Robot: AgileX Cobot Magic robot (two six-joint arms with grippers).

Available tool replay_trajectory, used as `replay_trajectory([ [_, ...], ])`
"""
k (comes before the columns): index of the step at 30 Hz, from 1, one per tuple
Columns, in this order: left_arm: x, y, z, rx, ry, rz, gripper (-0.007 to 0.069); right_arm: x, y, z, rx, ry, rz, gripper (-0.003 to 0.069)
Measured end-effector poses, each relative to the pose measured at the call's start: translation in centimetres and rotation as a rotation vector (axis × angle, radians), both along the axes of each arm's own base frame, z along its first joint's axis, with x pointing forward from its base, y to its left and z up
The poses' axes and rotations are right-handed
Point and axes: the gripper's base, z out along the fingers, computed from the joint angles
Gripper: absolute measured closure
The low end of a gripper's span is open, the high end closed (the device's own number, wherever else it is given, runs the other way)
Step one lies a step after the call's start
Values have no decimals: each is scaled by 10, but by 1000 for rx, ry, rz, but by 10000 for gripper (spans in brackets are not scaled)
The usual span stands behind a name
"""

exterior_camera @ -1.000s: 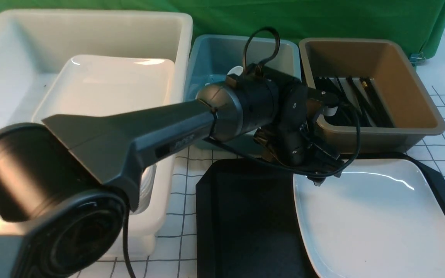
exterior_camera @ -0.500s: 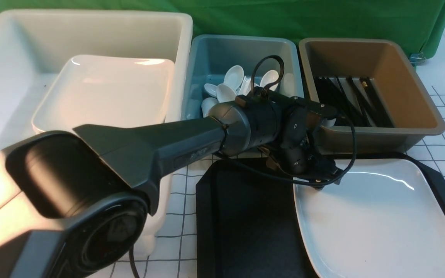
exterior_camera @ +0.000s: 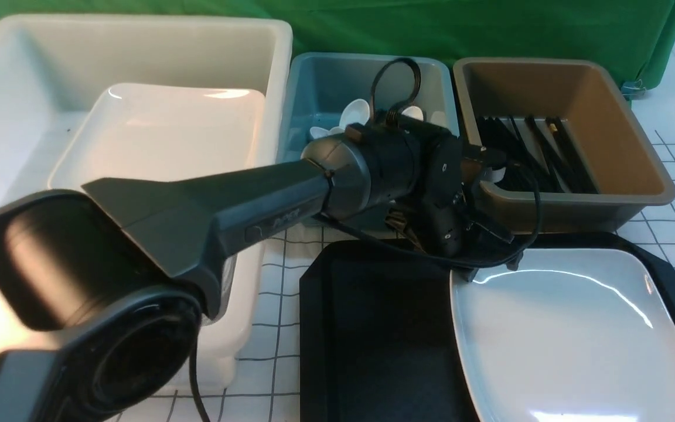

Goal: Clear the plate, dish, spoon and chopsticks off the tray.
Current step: Use the left arm to grab a plate from the dinner plate, then use the left arm to put the plate into the large storage box on the left

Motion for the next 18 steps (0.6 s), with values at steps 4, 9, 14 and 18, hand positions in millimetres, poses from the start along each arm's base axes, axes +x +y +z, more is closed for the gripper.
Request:
replay_trajectory([
  [4, -7, 6, 36, -10, -37, -38, 529, 1, 1, 1, 6, -11, 3, 661],
  [9, -18, 15, 76, -23, -83, -79, 569, 0, 1, 2, 16, -28, 7, 661],
  [14, -28, 25, 110, -47, -132, -101, 588, -5, -3, 11, 69, -94, 8, 659],
  [18, -35, 32, 135, -63, -187, -120, 594, -12, -7, 20, 118, -158, 13, 659],
])
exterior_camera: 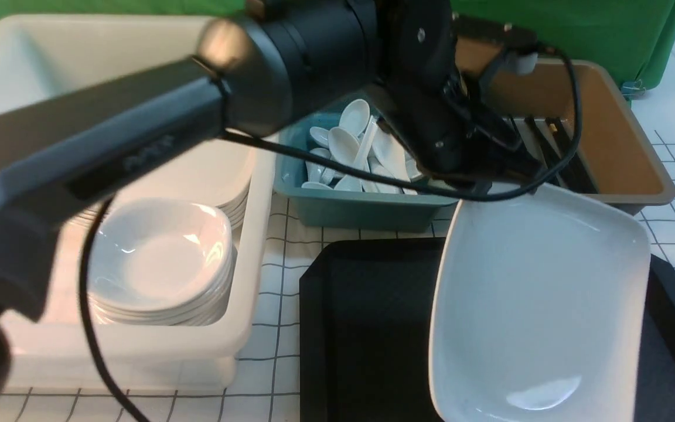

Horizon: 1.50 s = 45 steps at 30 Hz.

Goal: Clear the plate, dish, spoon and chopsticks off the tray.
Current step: Use the left arm to put the plate into the large storage box on the left

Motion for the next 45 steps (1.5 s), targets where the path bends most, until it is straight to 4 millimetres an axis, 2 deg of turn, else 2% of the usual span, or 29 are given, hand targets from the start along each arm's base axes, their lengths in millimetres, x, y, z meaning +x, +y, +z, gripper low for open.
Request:
replay_trajectory([
  [5, -8, 8, 22, -17, -44, -10, 594, -8, -4, 6, 42, -29, 0, 659],
  [12, -19, 22, 53, -21, -122, -16, 594, -16, 3, 20, 144, -19, 78, 661],
  [16, -29, 39, 81, -48, -186, -5, 594, -21, 6, 30, 185, -32, 125, 661],
  [19, -32, 62, 105, -90, -228, 36, 594, -22, 9, 34, 205, -37, 163, 661],
  [20, -32, 62, 106, -90, -228, 36, 594, -22, 9, 34, 204, -39, 165, 661],
  [21, -31, 84, 121, -115, -257, 87, 594, -21, 13, 34, 220, -33, 189, 661],
  [22, -31, 84, 121, -115, -257, 86, 594, -21, 14, 34, 222, -32, 193, 661],
  [24, -26, 119, 139, -147, -287, 174, 594, -16, 22, 32, 238, -11, 231, 661],
  [25, -25, 124, 141, -151, -289, 189, 594, -15, 23, 31, 242, -5, 235, 661],
  [26, -22, 148, 150, -170, -301, 251, 594, -10, 29, 30, 246, 11, 258, 661],
  [30, -16, 201, 166, -213, -322, 393, 594, 3, 44, 24, 266, 48, 299, 661],
  [31, -14, 221, 170, -232, -327, 447, 594, 5, 48, 23, 272, 57, 313, 661],
  [32, -14, 227, 171, -238, -328, 465, 594, 7, 49, 23, 275, 61, 316, 661],
  [33, -11, 248, 174, -259, -332, 521, 594, 12, 55, 25, 280, 64, 333, 661],
  [36, -7, 292, 175, -293, -338, 633, 594, 20, 62, 32, 292, 58, 348, 661],
  [40, -3, 339, 168, -351, -340, 756, 594, 34, 72, 45, 295, 41, 360, 660],
  [43, -1, 373, 156, -399, -345, 863, 594, 48, 83, 49, 277, 59, 375, 660],
  [44, -1, 377, 154, -405, -346, 876, 594, 48, 83, 49, 276, 61, 376, 660],
  [45, 0, 391, 143, -429, -341, 933, 594, 54, 89, 50, 269, 71, 386, 660],
])
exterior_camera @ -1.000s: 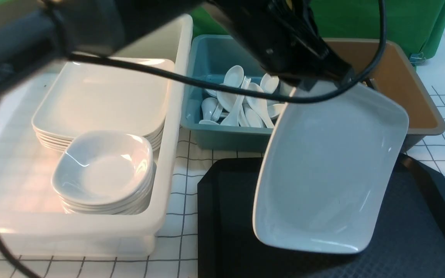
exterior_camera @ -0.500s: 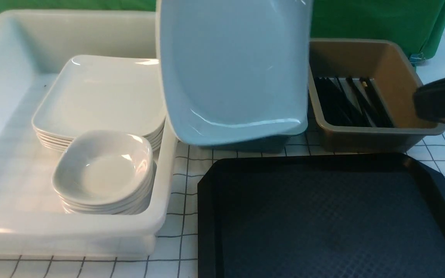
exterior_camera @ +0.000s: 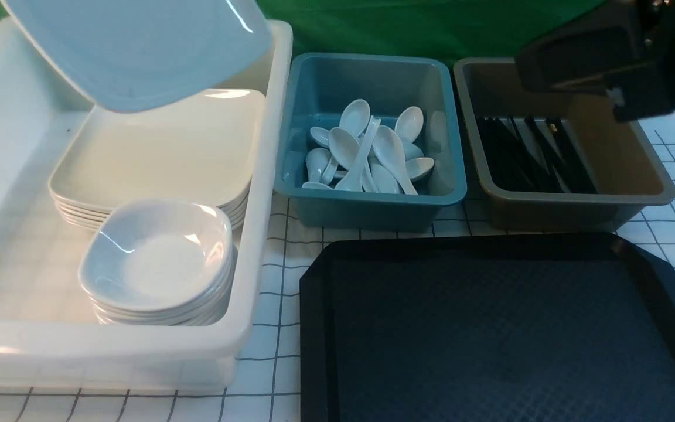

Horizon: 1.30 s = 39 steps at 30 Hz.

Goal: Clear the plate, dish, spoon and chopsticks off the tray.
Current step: Use the left arm to put the plate into the large storage box on the left

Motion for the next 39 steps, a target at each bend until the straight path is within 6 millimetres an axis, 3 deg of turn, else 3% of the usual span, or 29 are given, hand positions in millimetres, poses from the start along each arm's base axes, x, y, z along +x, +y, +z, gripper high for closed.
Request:
replay_trajectory([
  [6, 11, 26, -59, -100, -10, 155, 594, 13, 35, -5, -36, 11, 93, 660],
  [10, 12, 30, -103, -201, 13, 234, 593, 19, 51, -2, -23, -12, 119, 660],
  [16, 6, 29, -150, -310, 41, 304, 593, 32, 62, 3, 12, -52, 108, 660],
  [26, 18, 31, -184, -383, 96, 351, 593, 62, 87, -15, 28, -32, 77, 660],
  [35, 36, 5, -204, -370, 136, 331, 593, 63, 89, -15, 32, -33, 75, 660],
  [39, 39, 4, -210, -366, 150, 332, 593, 63, 89, -16, 25, -26, 78, 660],
])
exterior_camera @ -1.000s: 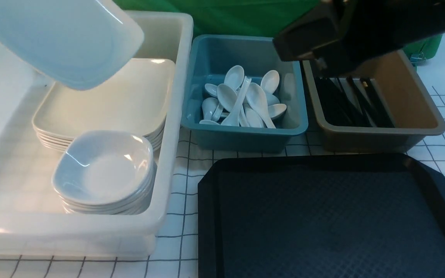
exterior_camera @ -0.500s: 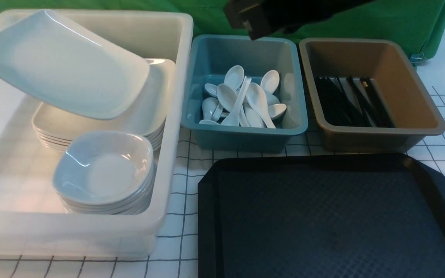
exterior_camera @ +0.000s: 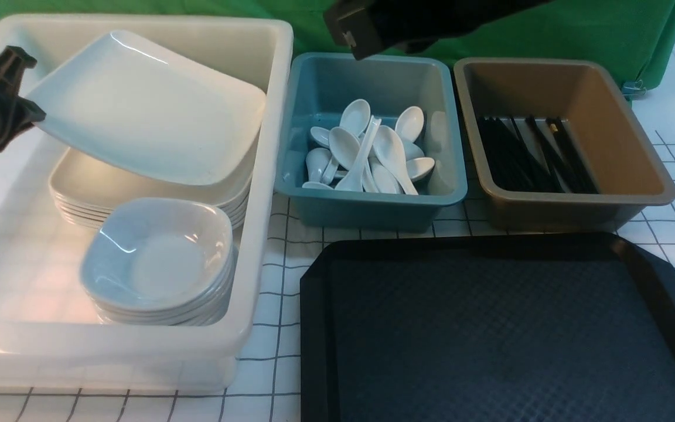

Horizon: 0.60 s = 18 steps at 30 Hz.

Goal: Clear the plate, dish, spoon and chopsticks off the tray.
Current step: Use the left arm to put the plate into the large storage box on the left

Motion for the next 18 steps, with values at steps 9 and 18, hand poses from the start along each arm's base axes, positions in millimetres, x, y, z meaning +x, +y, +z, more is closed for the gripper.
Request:
replay_trajectory([
  [9, -1, -1, -3, 98, 32, -66, 512, -1, 0, -1, -8, 8, 3, 659],
  [18, -5, -5, -8, 220, 106, -204, 244, -1, 0, -1, -8, 8, 3, 659],
])
